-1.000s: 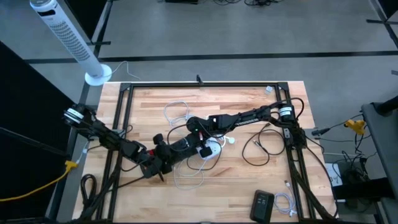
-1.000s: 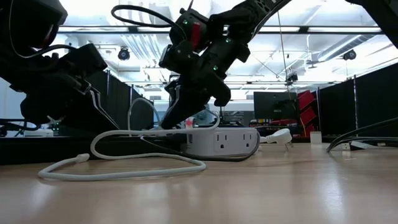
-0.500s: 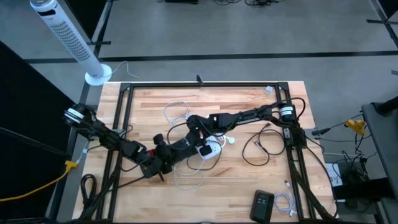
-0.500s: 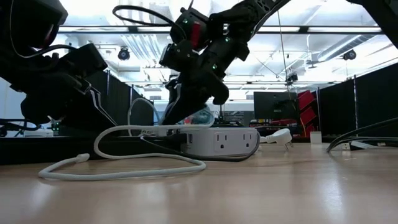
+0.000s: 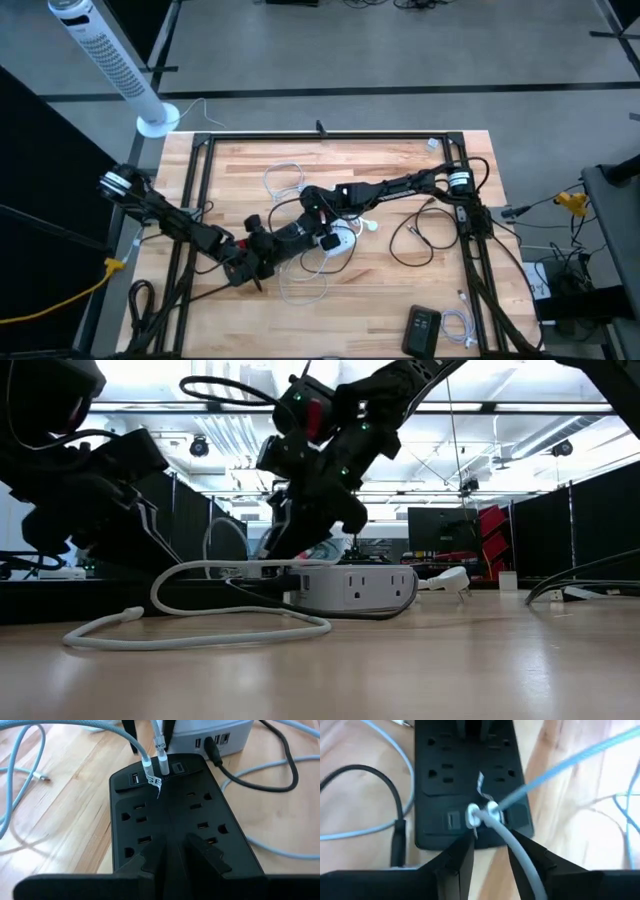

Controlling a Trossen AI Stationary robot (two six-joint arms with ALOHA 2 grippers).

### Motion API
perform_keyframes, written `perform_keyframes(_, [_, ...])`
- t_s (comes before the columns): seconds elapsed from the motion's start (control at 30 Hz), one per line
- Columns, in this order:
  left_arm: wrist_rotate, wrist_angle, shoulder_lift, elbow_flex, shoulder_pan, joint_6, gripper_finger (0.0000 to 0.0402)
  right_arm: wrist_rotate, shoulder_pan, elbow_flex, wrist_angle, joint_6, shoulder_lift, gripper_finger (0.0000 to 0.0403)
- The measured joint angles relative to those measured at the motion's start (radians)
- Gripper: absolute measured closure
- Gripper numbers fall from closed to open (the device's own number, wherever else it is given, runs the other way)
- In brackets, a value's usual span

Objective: Insert USB
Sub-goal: Insert the black charger cable into the white charger adapter

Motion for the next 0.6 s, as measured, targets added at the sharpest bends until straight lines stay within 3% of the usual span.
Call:
perform_keyframes(0.23, [-0.009, -0.067, -0.035, -0.001, 0.000, -0.038, 0.0338, 0.019, 0.002, 0.000, -0.031, 0.009, -0.033, 0.0258])
perform_keyframes(0.6, [-0.043, -0.267, -0.040, 0.007, 0.000, -0.276, 0.0338, 0.007, 0.041, 0.039, -0.158, 0.096, -0.048, 0.0181])
